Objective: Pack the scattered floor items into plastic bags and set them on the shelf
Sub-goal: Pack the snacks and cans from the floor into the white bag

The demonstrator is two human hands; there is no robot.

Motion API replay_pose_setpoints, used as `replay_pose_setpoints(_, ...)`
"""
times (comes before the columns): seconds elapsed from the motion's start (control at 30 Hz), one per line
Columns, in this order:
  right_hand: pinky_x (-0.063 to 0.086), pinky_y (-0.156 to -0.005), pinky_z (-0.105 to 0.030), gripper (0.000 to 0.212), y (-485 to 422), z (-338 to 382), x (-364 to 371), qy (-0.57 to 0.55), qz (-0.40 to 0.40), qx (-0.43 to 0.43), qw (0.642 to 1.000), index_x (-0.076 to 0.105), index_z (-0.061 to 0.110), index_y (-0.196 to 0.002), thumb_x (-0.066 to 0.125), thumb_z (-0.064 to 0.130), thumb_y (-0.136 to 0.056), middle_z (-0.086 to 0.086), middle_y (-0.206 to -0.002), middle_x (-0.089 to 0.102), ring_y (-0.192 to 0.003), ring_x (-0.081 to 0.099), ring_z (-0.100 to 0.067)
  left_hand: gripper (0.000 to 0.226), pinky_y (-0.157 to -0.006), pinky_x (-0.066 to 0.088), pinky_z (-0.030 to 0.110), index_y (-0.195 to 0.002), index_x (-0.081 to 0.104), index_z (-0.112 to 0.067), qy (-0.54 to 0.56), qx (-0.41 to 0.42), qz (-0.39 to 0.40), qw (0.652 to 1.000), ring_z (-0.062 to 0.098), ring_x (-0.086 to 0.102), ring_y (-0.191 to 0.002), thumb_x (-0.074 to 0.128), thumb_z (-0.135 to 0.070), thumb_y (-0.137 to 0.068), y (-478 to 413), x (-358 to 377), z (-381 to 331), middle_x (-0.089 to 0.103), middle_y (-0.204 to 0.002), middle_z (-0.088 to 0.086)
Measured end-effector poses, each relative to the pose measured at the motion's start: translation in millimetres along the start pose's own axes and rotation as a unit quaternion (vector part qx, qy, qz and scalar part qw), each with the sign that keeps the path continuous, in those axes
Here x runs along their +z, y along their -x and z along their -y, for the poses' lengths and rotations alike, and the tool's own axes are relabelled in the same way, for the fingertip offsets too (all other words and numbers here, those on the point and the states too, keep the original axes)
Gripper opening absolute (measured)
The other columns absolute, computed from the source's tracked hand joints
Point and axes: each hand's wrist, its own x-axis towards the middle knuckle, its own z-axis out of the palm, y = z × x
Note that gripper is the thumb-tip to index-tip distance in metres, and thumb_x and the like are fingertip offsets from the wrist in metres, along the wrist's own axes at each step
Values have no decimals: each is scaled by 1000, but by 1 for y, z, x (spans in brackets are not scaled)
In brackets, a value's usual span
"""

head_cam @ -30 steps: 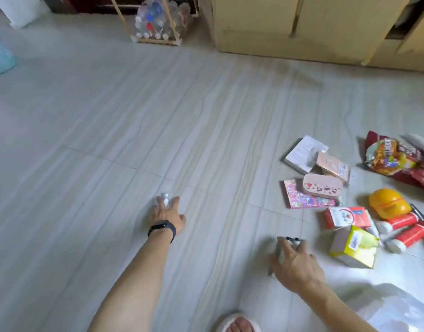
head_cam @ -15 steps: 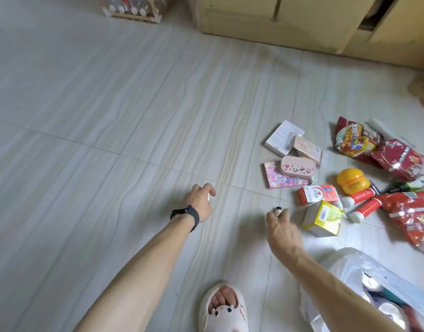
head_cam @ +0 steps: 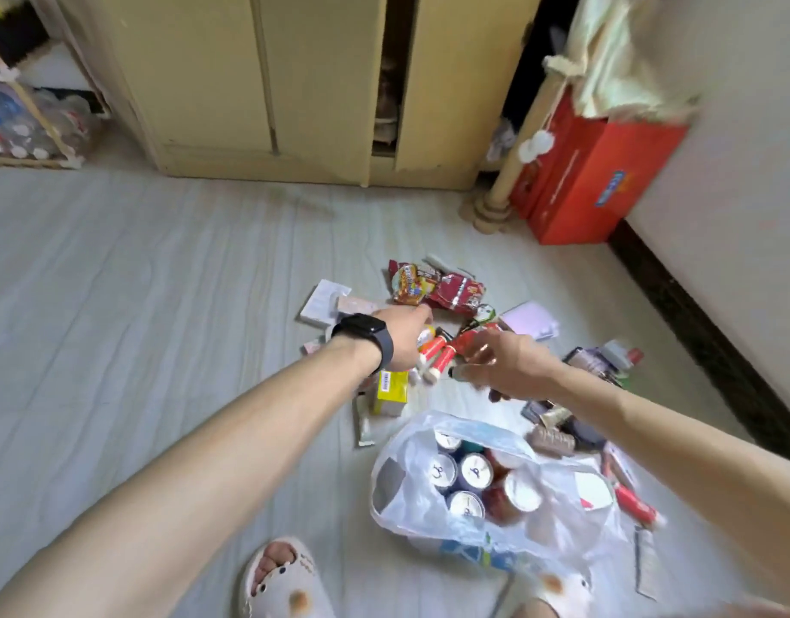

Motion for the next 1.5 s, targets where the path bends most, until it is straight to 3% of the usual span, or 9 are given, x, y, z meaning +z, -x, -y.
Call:
replay_pose_setpoints(0.2,50,-51,-18,21,53,-96,54,1,169,101,980,63,21,-104,70,32,-88,-3,-100,74,-64,67,-9,41,-83,51,35,-128,52,-11,-56,34,169,983,34,60,-110,55,-21,-88,5,110,-84,60,-125,15)
replay_pose_setpoints(0.37,47,-57,-26,11,58,-147,120,-13,138,115,984,66,17,-88,55,21,-86,-8,-90,72,-84,71,-27,36,-83,49,39,-121,52,-6,-23,6,209,978,37,59,-110,56,-23,-90,-1,185,-111,60,-122,19)
replay_pose_setpoints(0.47,46,-76,-31,27,55,-168,152,-3,111,102,989,66,18,-112,52,27,-90,-10,-110,69,-102,63,-29,29,-73,43,36,-117,55,-8,-45,3,215,976,35,60,-105,52,-24,-92,-16,205,-126,60,-118,16)
replay_pose_setpoints(0.7,40,-87,-35,28,62,-189,191,-64,25,53,996,53,11,-114,49,15,-86,-14,-107,63,-95,59,-37,27,-70,33,30,-111,65,-9,-135,57,215,965,32,57,-109,51,-25,-94,-45,225,-152,61,-115,14)
replay_pose_setpoints(0.9,45,-78,-23,27,84,-211,184,-192,-77,62,976,61,20,-117,57,22,-90,3,-108,65,-84,61,-8,12,-66,46,31,-86,53,-28,-64,48,221,972,25,60,-98,60,-22,-78,-54,218,-126,60,-101,-2)
replay_pose_setpoints(1.0,50,-75,-16,18,106,-227,166,-295,-194,126,927,65,27,-108,65,22,-91,17,-98,69,-79,65,0,13,-75,52,34,-95,58,-34,-48,45,205,977,22,62,-98,57,-29,-82,-62,216,-114,64,-103,-7)
replay_pose_setpoints(1.17,54,-78,-35,9,127,-294,167,-419,-353,318,774,64,29,-94,64,22,-90,12,-89,72,-79,71,-13,22,-77,49,32,-102,61,-32,-69,86,86,990,20,60,-103,49,-28,-85,-79,211,-127,64,-110,-11)
replay_pose_setpoints(1.33,33,-108,-40,55,123,-381,214,-195,-175,418,870,39,16,-146,51,32,-95,-13,-149,44,-139,37,-29,46,-94,45,40,-127,58,-29,-64,212,-50,974,24,53,-121,50,-42,-83,-82,237,-161,56,-133,-2)
replay_pose_setpoints(1.5,31,-112,-48,62,122,-393,241,-113,-49,412,903,7,35,-156,36,38,-101,-7,-165,9,-142,21,-39,73,-114,-16,55,-151,-3,-49,-139,205,70,966,21,-16,-149,21,-76,-87,-77,261,-187,-18,-159,-10)
